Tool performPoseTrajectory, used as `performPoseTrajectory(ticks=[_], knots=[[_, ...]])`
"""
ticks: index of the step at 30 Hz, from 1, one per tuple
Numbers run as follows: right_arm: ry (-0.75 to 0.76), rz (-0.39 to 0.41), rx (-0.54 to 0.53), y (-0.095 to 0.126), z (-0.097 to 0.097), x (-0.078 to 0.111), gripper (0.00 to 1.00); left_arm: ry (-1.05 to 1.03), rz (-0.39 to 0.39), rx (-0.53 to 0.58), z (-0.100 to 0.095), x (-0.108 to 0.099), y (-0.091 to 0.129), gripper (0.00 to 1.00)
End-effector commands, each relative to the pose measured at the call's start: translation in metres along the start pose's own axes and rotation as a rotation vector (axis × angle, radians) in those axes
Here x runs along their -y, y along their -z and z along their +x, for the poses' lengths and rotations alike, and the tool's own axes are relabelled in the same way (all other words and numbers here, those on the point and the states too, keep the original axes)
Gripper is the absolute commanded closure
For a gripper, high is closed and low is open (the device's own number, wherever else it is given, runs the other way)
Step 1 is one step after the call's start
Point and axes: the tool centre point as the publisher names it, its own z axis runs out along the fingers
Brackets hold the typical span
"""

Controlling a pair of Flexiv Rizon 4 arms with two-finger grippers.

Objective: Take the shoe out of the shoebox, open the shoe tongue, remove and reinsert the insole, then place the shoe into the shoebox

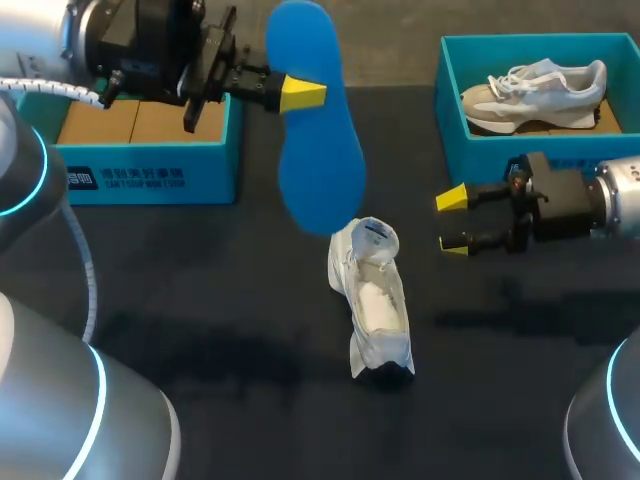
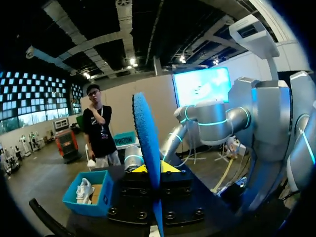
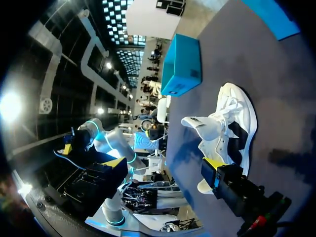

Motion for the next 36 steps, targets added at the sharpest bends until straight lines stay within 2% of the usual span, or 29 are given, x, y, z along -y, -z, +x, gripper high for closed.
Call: performPoseTrajectory(ticks=[1,2,3,17,18,19,20,24,27,29,32,34,35,36], knots=[[-0.001,-0.002,0.002,-0.001,0.000,0.000,0.00,-0.466,-0.153,0.032,-0.002,0.007,-0.008,1.00],[-0.001,-0.002,0.002,-0.001,0.000,0.000,0.00,-0.521,-0.203,0.041,0.001,0.006,-0.011,1.00],[-0.001,-0.002,0.002,-0.001,0.000,0.000,0.00,-0.534,-0.215,0.043,0.004,0.006,-0.011,1.00],[-0.001,-0.002,0.002,-0.001,0.000,0.000,0.00,-0.534,-0.215,0.043,0.004,0.006,-0.011,1.00],[-0.001,-0.002,0.002,-0.001,0.000,0.000,0.00,-0.556,-0.269,0.076,0.000,0.005,-0.012,1.00],[-0.001,-0.002,0.002,-0.001,0.000,0.000,0.00,-0.629,-0.249,0.081,-0.003,0.004,-0.014,1.00],[-0.001,-0.002,0.002,-0.001,0.000,0.000,0.00,-0.646,-0.272,0.125,-0.004,0.002,-0.013,1.00],[-0.001,-0.002,0.002,-0.001,0.000,0.000,0.00,-0.844,-0.236,0.181,-0.003,-0.011,-0.012,1.00],[-0.001,-0.002,0.002,-0.001,0.000,0.000,0.00,-0.947,-0.246,0.212,-0.004,-0.021,-0.016,1.00],[-0.001,-0.002,0.002,-0.001,0.000,0.000,0.00,-1.026,-0.207,0.214,-0.004,-0.026,-0.020,1.00],[-0.001,-0.002,0.002,-0.001,0.000,0.000,0.00,-1.130,-0.222,0.224,-0.003,-0.029,-0.024,1.00],[-0.001,-0.002,0.002,-0.001,0.000,0.000,0.00,-1.225,-0.252,0.244,0.002,-0.032,-0.027,1.00],[-0.001,-0.002,0.002,-0.001,0.000,0.000,0.00,-1.313,-0.372,0.226,0.007,-0.034,-0.031,1.00],[-0.001,-0.002,0.002,-0.001,0.000,0.000,0.00,-1.371,-0.403,0.220,0.012,-0.036,-0.034,1.00]])
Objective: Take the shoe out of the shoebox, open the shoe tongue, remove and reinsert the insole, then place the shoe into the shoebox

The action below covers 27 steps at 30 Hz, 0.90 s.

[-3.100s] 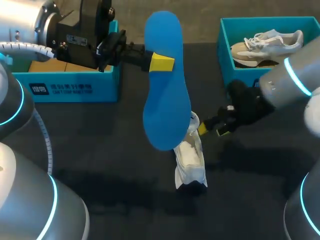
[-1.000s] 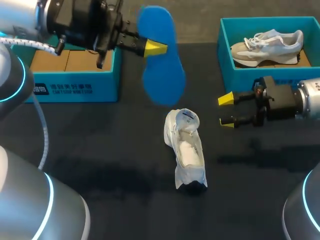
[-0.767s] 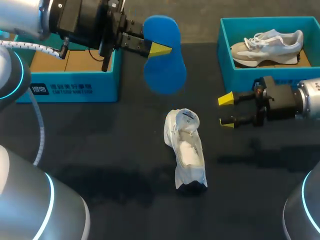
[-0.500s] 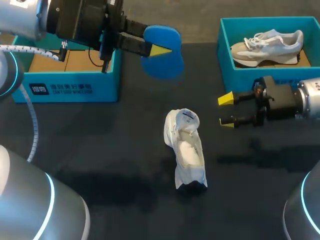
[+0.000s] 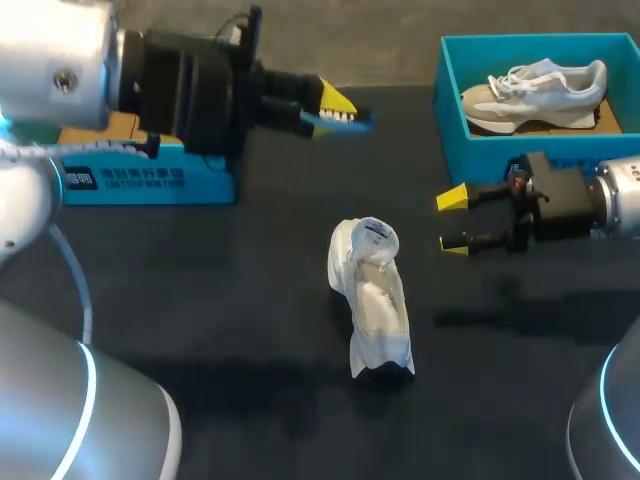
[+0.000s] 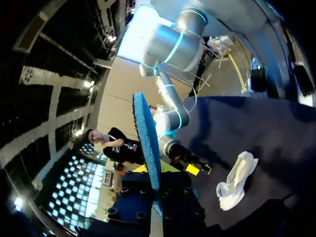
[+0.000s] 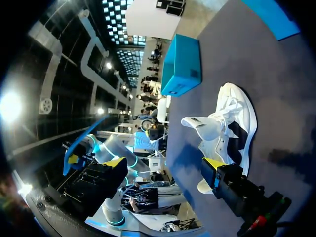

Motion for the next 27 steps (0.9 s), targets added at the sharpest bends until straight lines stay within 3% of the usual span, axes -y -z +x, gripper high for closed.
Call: performPoseTrajectory(ticks=[1,13,19,27], knots=[[0.000,-0.002,0.002,-0.002,0.000,0.000,0.00,-0.348,-0.144,0.079,0.023,0.011,-0.006,1.00],[0.000,-0.002,0.002,-0.002,0.000,0.000,0.00,-0.348,-0.144,0.079,0.023,0.011,-0.006,1.00],[0.000,-0.002,0.002,-0.002,0.000,0.000,0.00,-0.469,0.018,0.193,0.046,-0.020,-0.011,1.00],[0.000,-0.002,0.002,-0.002,0.000,0.000,0.00,-0.638,0.082,0.293,0.069,-0.040,-0.010,1.00]])
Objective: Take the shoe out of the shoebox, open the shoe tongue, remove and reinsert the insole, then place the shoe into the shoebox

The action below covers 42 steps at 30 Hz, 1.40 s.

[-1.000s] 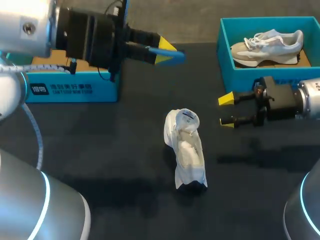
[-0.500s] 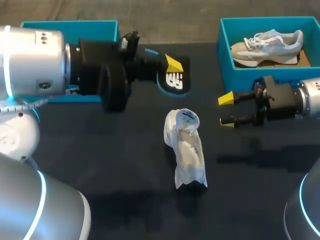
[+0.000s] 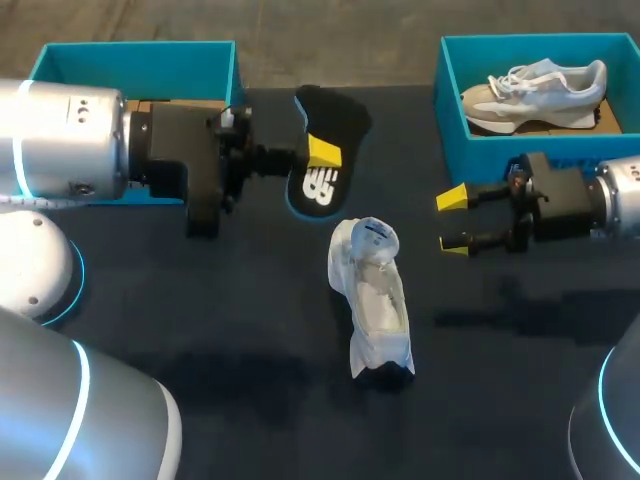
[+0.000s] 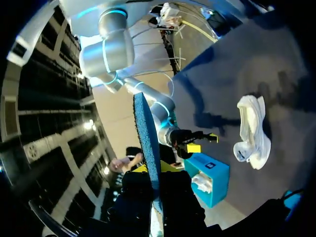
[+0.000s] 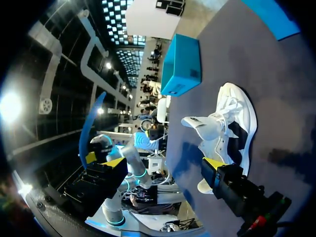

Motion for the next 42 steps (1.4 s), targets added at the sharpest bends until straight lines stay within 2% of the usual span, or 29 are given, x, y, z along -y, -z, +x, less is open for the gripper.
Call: performPoseTrajectory(ticks=[1,5,9,23,32,40,42], knots=[[0.000,-0.002,0.001,-0.001,0.000,0.000,0.00,-0.070,0.017,0.217,0.021,0.002,-0.001,1.00],[0.000,-0.002,0.001,-0.001,0.000,0.000,0.00,-0.089,0.007,0.316,0.035,0.002,-0.001,1.00],[0.000,-0.002,0.001,-0.001,0.000,0.000,0.00,-0.096,-0.018,0.368,0.048,0.006,-0.002,1.00],[0.000,-0.002,0.001,-0.001,0.000,0.000,0.00,-0.116,-0.033,0.354,0.051,0.007,-0.001,1.00],[0.000,-0.002,0.001,-0.001,0.000,0.000,0.00,-0.251,-0.058,0.341,0.088,0.018,-0.012,1.00],[0.000,-0.002,0.001,-0.001,0.000,0.000,0.00,-0.252,-0.036,0.386,0.104,0.020,-0.016,1.00],[0.007,-0.013,-0.015,-0.001,0.005,-0.004,0.00,-0.259,-0.027,0.387,0.106,0.020,-0.018,1.00]])
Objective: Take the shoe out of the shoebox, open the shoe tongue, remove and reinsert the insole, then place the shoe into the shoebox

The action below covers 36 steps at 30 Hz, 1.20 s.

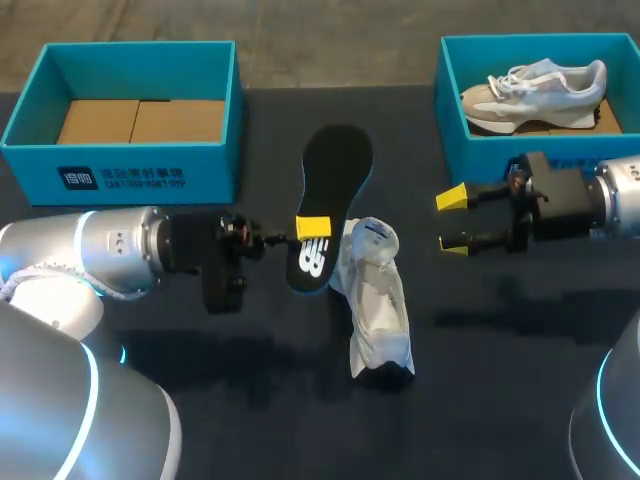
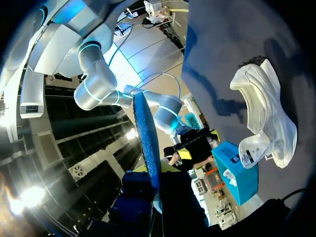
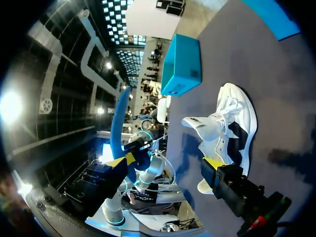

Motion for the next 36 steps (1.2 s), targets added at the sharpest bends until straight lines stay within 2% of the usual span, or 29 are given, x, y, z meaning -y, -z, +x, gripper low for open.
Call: performPoseTrajectory(ticks=[1,10,22,36], knots=[[0.015,-0.022,-0.013,-0.002,0.007,-0.005,0.00,-0.010,0.015,0.016,0.009,-0.003,-0.004,1.00],[0.078,-0.035,-0.018,-0.013,0.035,-0.016,0.00,-0.047,0.001,0.004,0.023,-0.001,-0.015,1.00],[0.113,-0.042,-0.044,-0.028,0.039,-0.027,0.00,-0.058,-0.083,-0.009,0.035,0.007,-0.031,1.00],[0.137,-0.029,-0.056,-0.040,0.050,-0.044,0.00,-0.077,-0.113,-0.059,0.046,0.008,-0.033,1.00]])
